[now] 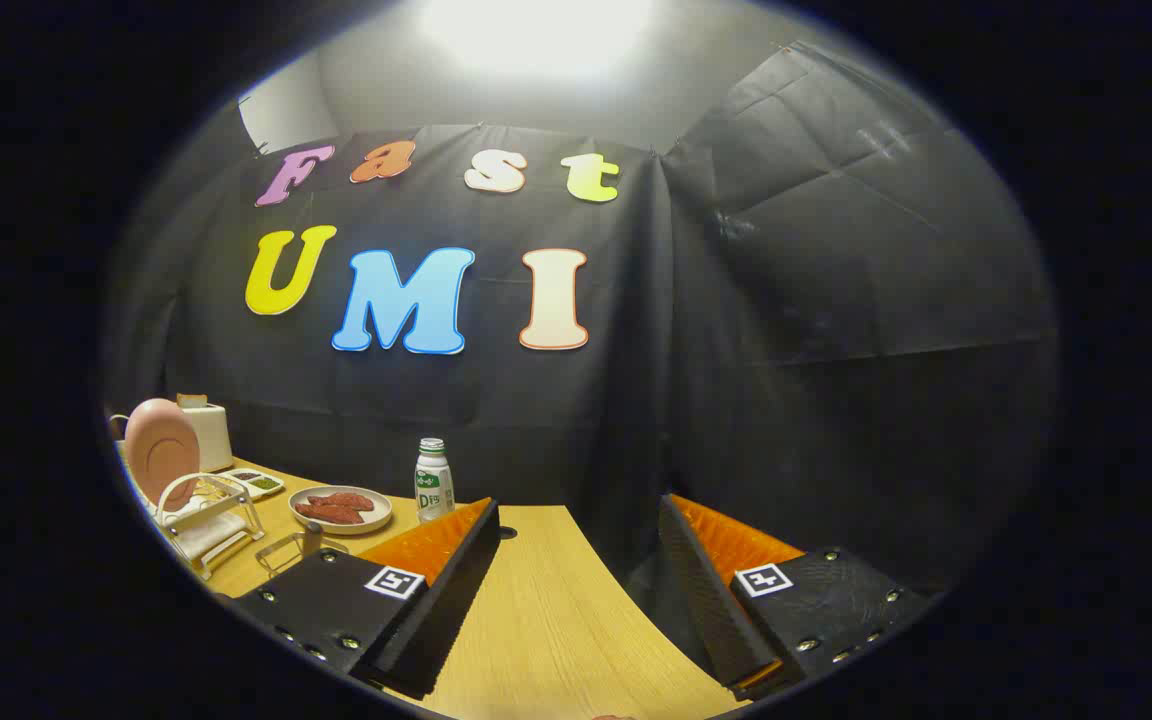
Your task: Take the plate from the dish rack, then take the spoon from the basket and place it into the plate.
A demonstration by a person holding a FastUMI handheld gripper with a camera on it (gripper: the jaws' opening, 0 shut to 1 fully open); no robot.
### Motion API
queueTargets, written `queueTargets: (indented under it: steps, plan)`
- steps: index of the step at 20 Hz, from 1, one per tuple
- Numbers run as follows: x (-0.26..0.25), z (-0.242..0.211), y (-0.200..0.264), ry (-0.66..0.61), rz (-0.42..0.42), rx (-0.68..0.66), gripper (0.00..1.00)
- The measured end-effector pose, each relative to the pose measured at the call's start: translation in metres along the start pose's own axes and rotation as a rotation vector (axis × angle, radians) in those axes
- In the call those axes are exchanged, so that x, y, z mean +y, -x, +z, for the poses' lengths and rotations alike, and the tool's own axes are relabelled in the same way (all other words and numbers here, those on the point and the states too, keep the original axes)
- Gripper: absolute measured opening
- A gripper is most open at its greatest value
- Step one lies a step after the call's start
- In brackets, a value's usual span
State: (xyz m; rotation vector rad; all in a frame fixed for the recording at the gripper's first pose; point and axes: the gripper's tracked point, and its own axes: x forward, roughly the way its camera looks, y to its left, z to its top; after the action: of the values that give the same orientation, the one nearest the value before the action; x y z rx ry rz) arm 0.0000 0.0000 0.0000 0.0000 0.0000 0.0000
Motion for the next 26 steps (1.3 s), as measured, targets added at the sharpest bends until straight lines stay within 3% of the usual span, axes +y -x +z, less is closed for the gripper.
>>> queueTargets:
  steps: [5, 12, 20, 26]
  plan:
    - [0.05, 0.052, 0.057, -0.028, 0.02, 0.011, 0.97]
    - [0.161, 0.108, 0.102, -0.052, 0.158, -0.009, 0.97]
    - [0.309, 0.122, 0.083, -0.07, 0.383, 0.077, 0.97]
    - [0.396, 0.084, 0.043, -0.121, 0.491, 0.307, 0.97]
